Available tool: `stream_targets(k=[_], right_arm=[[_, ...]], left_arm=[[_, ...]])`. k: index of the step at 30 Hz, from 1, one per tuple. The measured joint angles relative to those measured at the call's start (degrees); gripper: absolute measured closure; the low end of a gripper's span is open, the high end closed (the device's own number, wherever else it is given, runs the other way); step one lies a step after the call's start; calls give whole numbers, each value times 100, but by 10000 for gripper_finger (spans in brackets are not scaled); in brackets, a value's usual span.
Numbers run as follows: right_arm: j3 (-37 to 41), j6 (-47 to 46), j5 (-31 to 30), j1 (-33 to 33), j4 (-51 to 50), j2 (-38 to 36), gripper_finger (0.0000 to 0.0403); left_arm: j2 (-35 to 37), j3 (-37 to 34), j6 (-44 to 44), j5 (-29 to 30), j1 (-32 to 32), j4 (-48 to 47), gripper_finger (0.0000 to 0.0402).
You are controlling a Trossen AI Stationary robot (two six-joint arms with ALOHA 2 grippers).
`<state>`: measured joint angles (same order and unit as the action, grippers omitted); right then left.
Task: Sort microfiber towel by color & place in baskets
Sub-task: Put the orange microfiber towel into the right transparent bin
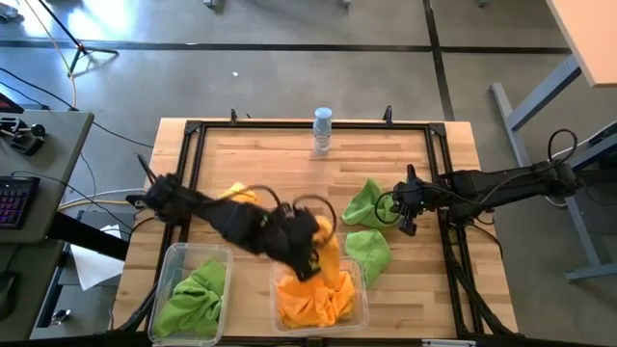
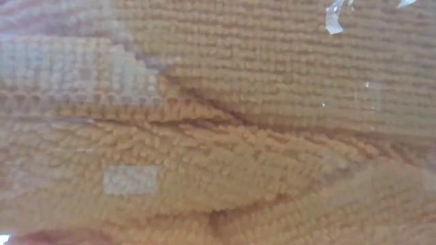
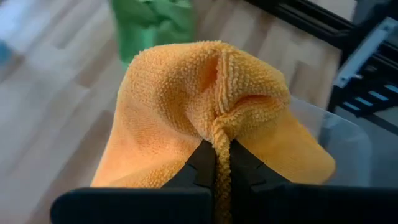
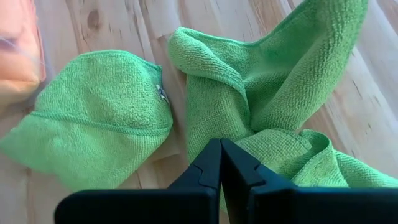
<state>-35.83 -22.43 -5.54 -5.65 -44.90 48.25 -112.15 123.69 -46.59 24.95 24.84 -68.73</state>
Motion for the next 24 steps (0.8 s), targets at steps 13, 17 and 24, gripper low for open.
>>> stream_targets(k=[13,17,24], right_arm=[[0,-308,-1,0,15,-2,402],[0,-439,-2,0,10,-2,402],[0,-472,-2,0,4,0,402]], left_arm=[[-1264,1029,-779,-57,776,738,401],[-1408,1029,-1716,-190,840,468,401],[-1943,1026,-3998,-688,744,71,401]])
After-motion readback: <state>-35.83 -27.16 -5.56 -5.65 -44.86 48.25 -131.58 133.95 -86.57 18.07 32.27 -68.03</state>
